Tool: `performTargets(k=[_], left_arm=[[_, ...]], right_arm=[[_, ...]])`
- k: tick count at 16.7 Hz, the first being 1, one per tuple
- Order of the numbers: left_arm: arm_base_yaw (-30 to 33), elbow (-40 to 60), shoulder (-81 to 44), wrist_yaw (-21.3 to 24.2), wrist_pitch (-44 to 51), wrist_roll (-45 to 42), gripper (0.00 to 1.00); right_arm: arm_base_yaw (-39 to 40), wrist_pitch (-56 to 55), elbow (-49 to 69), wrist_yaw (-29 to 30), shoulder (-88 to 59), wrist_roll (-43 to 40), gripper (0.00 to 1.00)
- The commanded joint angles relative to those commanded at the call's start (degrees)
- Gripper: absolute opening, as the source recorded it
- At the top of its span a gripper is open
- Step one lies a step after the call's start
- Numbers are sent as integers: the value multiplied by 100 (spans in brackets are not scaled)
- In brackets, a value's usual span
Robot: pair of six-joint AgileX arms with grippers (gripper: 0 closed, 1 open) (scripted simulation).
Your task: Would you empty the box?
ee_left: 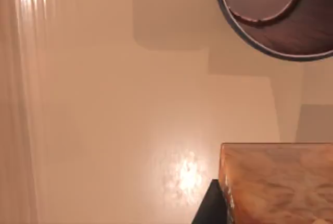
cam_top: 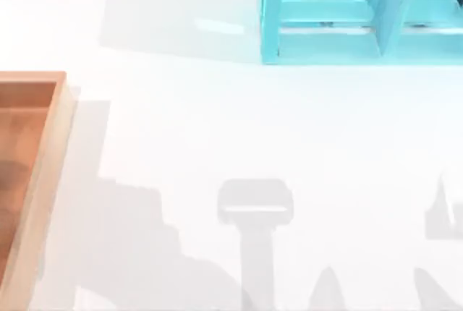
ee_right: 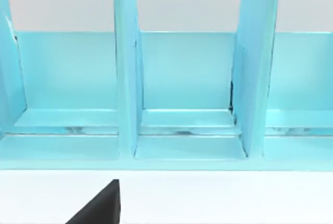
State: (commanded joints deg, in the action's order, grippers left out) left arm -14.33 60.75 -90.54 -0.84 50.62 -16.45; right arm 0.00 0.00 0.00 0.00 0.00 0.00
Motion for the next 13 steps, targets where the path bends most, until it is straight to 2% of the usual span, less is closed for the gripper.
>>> performTargets(k=[6, 10, 13], left_arm=[[-59, 1209, 414, -131, 1545, 123, 0], [-244, 1385, 196, 51, 2361, -133, 0], [-292, 1394, 131, 99, 2484, -201, 0]], right_arm=[[0, 0, 0, 0, 0, 0, 100], [0, 0, 0, 0, 0, 0, 100], [0, 0, 0, 0, 0, 0, 100]])
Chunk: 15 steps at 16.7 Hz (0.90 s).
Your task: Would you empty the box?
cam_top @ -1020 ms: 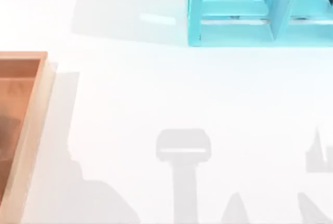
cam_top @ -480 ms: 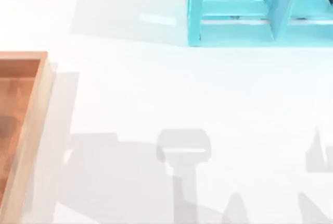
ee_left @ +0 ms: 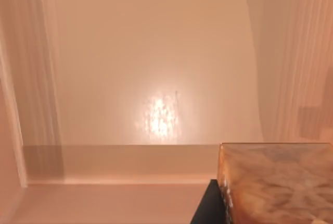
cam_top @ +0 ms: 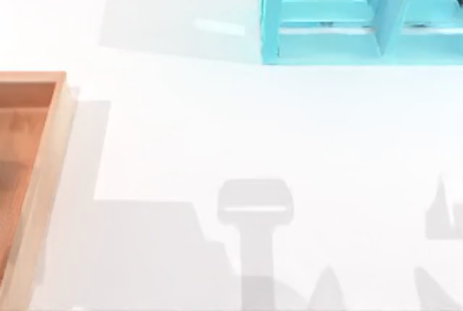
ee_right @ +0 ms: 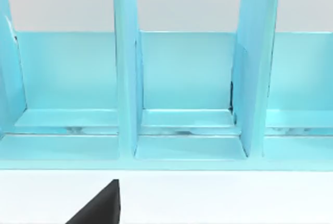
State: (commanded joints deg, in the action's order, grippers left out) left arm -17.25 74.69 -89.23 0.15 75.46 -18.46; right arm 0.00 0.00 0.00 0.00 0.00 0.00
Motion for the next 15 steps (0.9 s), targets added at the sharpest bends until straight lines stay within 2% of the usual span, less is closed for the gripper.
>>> performTargets(k=[4, 7, 15], left_arm=[[33, -8, 9, -13, -16, 1, 0], [293, 294, -280, -35, -67, 159, 0], [2019, 2555, -2435, -101, -215, 1437, 0]], right_arm=[[0, 0, 0, 0, 0, 0, 100], [0, 0, 0, 0, 0, 0, 100], [0, 0, 0, 0, 0, 0, 100]])
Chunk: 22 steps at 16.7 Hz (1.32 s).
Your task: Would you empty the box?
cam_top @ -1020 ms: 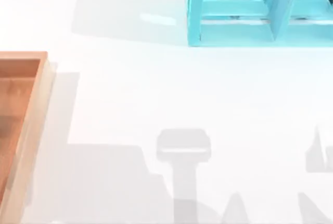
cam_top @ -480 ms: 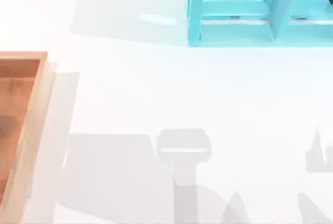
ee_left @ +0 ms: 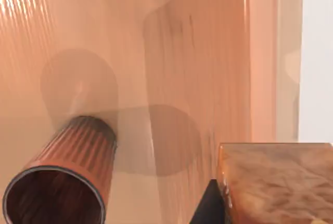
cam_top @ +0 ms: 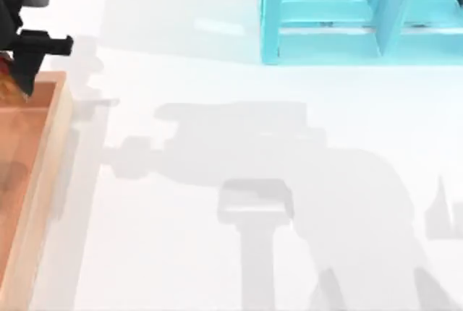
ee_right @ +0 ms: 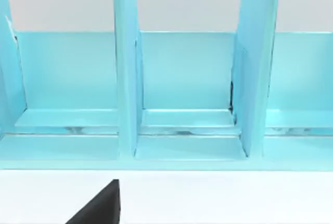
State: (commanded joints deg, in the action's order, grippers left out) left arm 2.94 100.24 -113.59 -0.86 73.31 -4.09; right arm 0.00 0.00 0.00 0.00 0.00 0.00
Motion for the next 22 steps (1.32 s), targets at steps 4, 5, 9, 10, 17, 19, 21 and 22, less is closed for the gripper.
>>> performTargets(k=[4, 5, 9, 10, 17, 19, 21, 22], left_arm=[[865, 1352, -1296, 44, 100, 953, 0], [1034, 1650, -1592, 60, 139, 1181, 0], [1436, 2508, -2507, 105, 289, 1850, 0], [1470, 2610, -2616, 110, 311, 1929, 0], [1456, 2536, -2658, 113, 221, 1948, 0], [1461, 2304, -2685, 115, -41, 1949, 0], [1465, 2055, -2709, 115, -378, 1950, 0], [1468, 1935, -2727, 115, -509, 1951, 0]], right_arm=[[0, 0, 0, 0, 0, 0, 100], [0, 0, 0, 0, 0, 0, 100], [0, 0, 0, 0, 0, 0, 100], [0, 0, 0, 0, 0, 0, 100], [0, 0, 0, 0, 0, 0, 100], [0, 0, 0, 0, 0, 0, 100], [0, 0, 0, 0, 0, 0, 100], [0, 0, 0, 0, 0, 0, 100]])
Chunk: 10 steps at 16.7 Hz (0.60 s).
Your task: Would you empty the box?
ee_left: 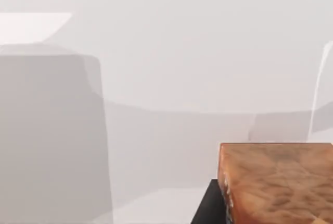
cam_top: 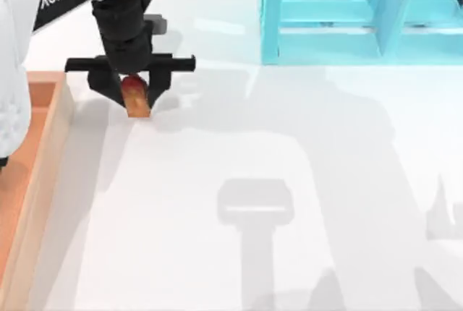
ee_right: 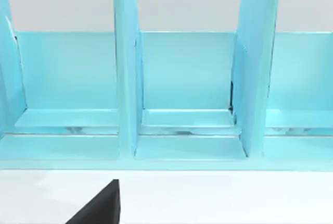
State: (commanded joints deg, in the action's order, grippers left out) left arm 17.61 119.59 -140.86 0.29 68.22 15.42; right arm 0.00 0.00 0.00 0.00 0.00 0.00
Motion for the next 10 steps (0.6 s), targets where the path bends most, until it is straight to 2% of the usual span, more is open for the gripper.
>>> performTargets(k=[5, 10], left_arm=[[6, -119, -37, -1, -110, 3, 0], [6, -119, -37, -1, -110, 3, 38]], right_arm=[[0, 0, 0, 0, 0, 0, 100], [0, 0, 0, 0, 0, 0, 100]])
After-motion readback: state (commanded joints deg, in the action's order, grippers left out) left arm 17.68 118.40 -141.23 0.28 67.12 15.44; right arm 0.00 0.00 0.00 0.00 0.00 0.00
